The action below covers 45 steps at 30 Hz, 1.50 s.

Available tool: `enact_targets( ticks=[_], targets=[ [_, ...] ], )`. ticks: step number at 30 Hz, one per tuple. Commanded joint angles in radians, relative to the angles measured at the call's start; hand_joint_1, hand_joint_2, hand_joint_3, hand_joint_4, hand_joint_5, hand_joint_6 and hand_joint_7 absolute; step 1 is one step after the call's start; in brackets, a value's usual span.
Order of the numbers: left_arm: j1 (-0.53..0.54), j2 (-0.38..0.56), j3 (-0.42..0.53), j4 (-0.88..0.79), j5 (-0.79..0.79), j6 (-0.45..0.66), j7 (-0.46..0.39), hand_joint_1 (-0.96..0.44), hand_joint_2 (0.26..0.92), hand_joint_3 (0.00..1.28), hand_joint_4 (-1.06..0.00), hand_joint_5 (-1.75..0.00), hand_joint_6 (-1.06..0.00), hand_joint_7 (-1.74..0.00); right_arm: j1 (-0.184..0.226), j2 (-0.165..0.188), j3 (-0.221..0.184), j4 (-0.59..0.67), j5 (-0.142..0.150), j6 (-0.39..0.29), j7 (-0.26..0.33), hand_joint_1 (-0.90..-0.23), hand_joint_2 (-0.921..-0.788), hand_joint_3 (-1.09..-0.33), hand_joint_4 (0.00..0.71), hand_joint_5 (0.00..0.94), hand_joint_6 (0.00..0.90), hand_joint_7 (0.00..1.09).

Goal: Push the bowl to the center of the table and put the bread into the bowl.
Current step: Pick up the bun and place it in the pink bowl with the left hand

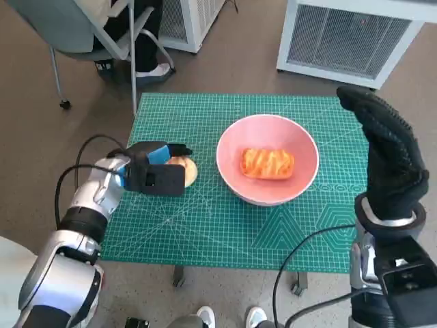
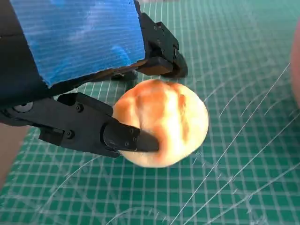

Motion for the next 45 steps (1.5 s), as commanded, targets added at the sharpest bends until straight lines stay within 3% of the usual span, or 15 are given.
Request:
enact_targets(
  ticks=[1, 11, 24, 33, 45],
  targets=[
    [0.016, 0.002, 0.013, 0.023, -0.016, -0.029, 0.014, 0.00, 0.921, 0.19, -0.58, -1.30, -0.46, -1.24, 0.024, 0.003, 0.001, 0.005, 0.007, 0.008, 0.009, -0.407, -0.921, -0.519, 0.426, 0.001, 0.104, 0.68],
    [-0.025, 0.060, 0.101, -0.126, -0.109, -0.041, -0.081, 0.00, 0.921, 0.19, -0.58, -1.34, -0.47, -1.26, 0.029, 0.006, 0.001, 0.004, 0.005, 0.005, 0.007, -0.402, -0.921, -0.519, 0.421, 0.000, 0.103, 0.68],
    [-0.029, 0.066, 0.234, -0.499, -0.162, 0.007, -0.003, 0.00, 0.921, 0.12, -0.65, -1.23, -0.56, -1.21, 0.027, 0.014, -0.002, 0.014, -0.011, -0.003, -0.006, -0.396, -0.921, -0.521, 0.420, 0.000, 0.102, 0.68],
    [-0.034, 0.001, 0.220, -0.603, -0.146, -0.005, 0.044, 0.00, 0.920, 0.08, -0.69, -1.17, -0.60, -1.19, 0.025, 0.020, -0.003, 0.013, -0.017, -0.004, -0.011, -0.397, -0.921, -0.522, 0.426, 0.003, 0.100, 0.68],
    [-0.049, -0.099, 0.137, -0.583, -0.150, 0.003, -0.051, 0.00, 0.921, 0.08, -0.70, -1.16, -0.59, -1.19, 0.026, 0.028, -0.002, 0.000, -0.027, 0.001, -0.017, -0.405, -0.921, -0.522, 0.426, 0.003, 0.095, 0.69]
  ],
)
